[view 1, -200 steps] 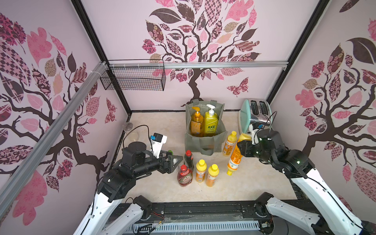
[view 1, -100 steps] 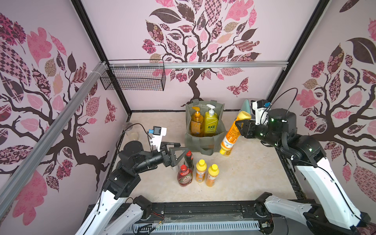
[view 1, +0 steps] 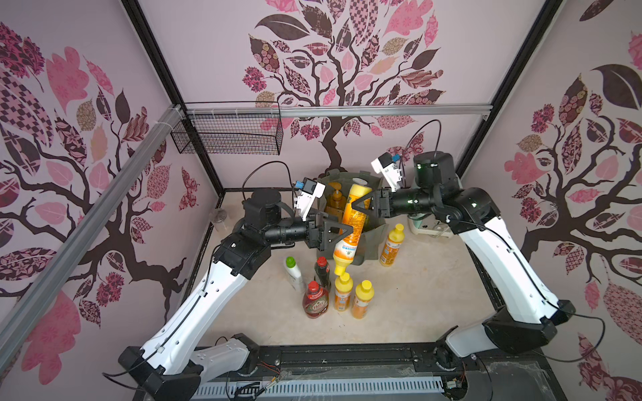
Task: Pack dish soap into the shopping bag
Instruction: Pick up the bottle of dish soap at the center of the board.
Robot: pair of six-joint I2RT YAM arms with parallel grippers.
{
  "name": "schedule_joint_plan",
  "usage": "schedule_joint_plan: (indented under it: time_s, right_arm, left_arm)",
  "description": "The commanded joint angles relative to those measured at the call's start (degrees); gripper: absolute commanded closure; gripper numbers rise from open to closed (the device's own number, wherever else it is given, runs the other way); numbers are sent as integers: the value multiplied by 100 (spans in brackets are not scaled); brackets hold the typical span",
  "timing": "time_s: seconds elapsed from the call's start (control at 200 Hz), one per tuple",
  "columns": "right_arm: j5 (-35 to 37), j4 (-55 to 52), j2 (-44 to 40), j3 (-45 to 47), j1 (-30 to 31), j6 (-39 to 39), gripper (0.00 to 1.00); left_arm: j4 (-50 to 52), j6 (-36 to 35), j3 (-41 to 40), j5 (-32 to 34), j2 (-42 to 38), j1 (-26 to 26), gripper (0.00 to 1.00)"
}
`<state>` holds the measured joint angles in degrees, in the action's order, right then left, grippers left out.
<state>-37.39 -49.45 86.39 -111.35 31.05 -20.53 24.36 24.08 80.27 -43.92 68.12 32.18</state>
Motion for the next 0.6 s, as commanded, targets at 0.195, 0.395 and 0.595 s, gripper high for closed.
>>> schedule_joint_plan:
  time_s: [0.195,0.395,0.595]
  right_arm:
    - [-1821,810,35,-198,-28,-179,77]
    - [-2401,1174,48,-88,-28,-416,77]
    - [-2650,1429,-51,189,-29,-574,77]
  left_arm:
    - [473,-434,258,-705,323,-23,14]
    - [398,-388,123,-823,378,-78,17]
    - [-122,24,12,-1051,394,-232,9]
